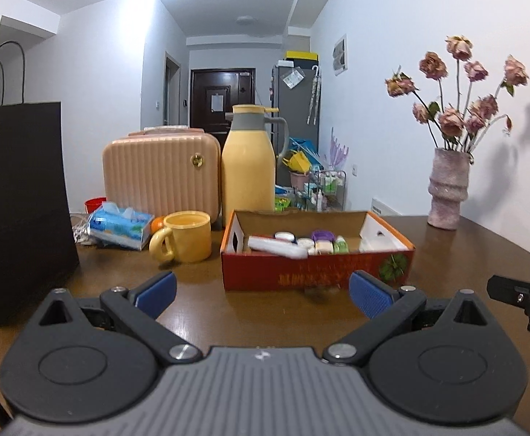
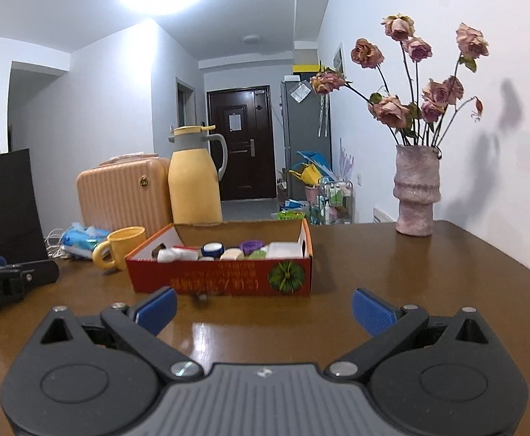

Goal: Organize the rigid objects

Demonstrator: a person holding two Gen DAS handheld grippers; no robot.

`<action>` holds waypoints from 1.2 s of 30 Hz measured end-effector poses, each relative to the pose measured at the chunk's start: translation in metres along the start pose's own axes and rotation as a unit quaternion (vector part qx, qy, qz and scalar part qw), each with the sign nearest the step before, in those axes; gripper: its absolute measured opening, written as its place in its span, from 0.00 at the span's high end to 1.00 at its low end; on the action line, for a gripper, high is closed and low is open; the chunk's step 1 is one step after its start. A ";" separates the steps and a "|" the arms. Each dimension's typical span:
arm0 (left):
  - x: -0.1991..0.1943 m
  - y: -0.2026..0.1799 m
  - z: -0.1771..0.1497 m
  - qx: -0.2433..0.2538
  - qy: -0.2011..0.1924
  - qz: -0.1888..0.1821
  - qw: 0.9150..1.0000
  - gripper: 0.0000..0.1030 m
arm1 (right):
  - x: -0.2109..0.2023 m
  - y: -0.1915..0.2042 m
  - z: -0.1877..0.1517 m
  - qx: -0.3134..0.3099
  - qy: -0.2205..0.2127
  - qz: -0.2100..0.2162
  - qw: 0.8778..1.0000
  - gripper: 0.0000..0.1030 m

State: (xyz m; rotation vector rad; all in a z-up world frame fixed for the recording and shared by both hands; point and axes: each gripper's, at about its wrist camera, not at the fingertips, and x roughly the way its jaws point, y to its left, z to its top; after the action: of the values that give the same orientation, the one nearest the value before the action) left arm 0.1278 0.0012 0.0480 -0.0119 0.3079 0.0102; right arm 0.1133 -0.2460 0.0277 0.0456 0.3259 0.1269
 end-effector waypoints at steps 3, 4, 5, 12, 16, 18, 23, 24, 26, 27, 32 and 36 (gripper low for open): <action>-0.014 0.001 -0.014 0.001 0.007 -0.004 1.000 0.00 | -0.015 0.001 -0.010 -0.002 0.000 -0.002 1.000 0.00; -0.017 0.001 -0.018 0.002 0.010 -0.004 1.000 0.00 | -0.020 0.002 -0.013 -0.003 0.000 -0.004 1.000 0.00; -0.021 0.002 -0.022 0.002 0.013 -0.005 1.000 0.00 | -0.023 0.003 -0.015 -0.004 0.000 -0.005 1.000 0.00; -0.035 0.003 -0.035 -0.002 0.021 -0.011 1.000 0.00 | -0.039 0.007 -0.022 -0.005 0.002 -0.006 1.000 0.00; -0.039 0.003 -0.035 -0.002 0.020 -0.014 1.000 0.00 | -0.044 0.008 -0.021 -0.008 -0.002 -0.006 1.000 0.00; -0.042 0.003 -0.035 -0.002 0.018 -0.015 1.000 0.00 | -0.046 0.009 -0.021 -0.009 -0.004 -0.006 1.000 0.00; -0.046 0.004 -0.035 -0.002 0.014 -0.015 1.000 0.00 | -0.049 0.011 -0.020 -0.011 -0.007 -0.004 1.000 0.00; -0.046 0.004 -0.035 -0.002 0.014 -0.015 1.000 0.00 | -0.049 0.011 -0.019 -0.011 -0.007 -0.003 1.000 0.00; -0.047 0.004 -0.035 -0.002 0.013 -0.015 1.000 0.00 | -0.049 0.011 -0.019 -0.012 -0.008 -0.002 1.000 0.00; -0.047 0.004 -0.035 -0.002 0.013 -0.016 1.000 0.00 | -0.050 0.012 -0.019 -0.012 -0.009 -0.002 1.000 0.00; -0.048 0.004 -0.035 -0.002 0.011 -0.016 1.000 0.00 | -0.051 0.013 -0.019 -0.014 -0.009 -0.001 1.000 0.00; -0.050 0.003 -0.034 -0.001 0.010 -0.016 1.000 0.00 | -0.051 0.013 -0.019 -0.014 -0.009 -0.001 1.000 0.00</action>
State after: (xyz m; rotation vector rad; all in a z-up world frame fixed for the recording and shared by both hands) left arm 0.0699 0.0036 0.0310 -0.0192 0.3267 -0.0208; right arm 0.0579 -0.2389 0.0268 0.0186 0.3057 0.1292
